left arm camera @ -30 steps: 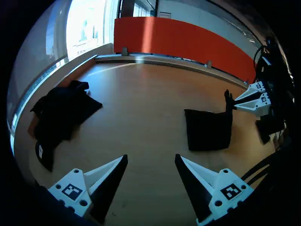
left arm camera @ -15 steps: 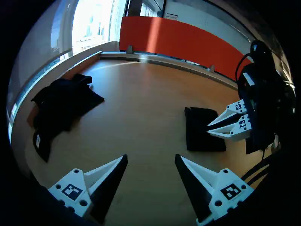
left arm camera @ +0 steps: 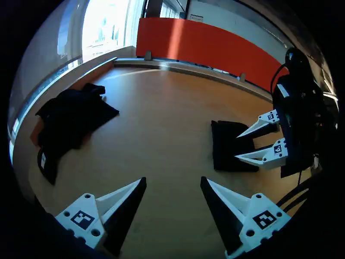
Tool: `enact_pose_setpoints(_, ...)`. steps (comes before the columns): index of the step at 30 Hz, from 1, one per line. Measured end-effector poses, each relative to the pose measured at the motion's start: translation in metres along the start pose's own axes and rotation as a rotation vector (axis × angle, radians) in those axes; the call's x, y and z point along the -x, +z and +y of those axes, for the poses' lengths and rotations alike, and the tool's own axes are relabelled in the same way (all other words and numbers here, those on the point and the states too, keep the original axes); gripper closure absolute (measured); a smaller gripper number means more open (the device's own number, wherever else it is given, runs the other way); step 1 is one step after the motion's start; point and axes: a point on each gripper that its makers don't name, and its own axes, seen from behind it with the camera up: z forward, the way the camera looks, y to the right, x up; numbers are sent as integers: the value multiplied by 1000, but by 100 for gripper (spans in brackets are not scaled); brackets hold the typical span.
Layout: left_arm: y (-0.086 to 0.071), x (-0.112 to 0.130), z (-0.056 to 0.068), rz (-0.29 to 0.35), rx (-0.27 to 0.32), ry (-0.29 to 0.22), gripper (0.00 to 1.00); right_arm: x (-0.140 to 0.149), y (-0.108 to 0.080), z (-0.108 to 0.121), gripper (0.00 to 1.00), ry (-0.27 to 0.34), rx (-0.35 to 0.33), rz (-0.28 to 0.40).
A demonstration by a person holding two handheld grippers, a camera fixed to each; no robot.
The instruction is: Fold towel
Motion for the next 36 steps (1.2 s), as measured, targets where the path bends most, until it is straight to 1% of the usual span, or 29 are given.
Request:
enact_pose_setpoints(2,-1,0,-1,0,-1,1,7,1,-2,1,37,3,5,0)
enact_pose_setpoints(8,-2,-1,-3,2,-4,-1,7,6,-7,0,37,28,15,3)
enact_pose_setpoints(15,-3,0,-3,3,-3,-2,7,26,-14,-5,37,73,32,-7)
enact_pose_setpoints(27,-2,0,2,1,6,8,7,68,-29,-16,37,192,63,-26)
enact_pose_setpoints(36,-1,-2,7,1,12,21,7,85,-33,-19,37,231,78,-40)
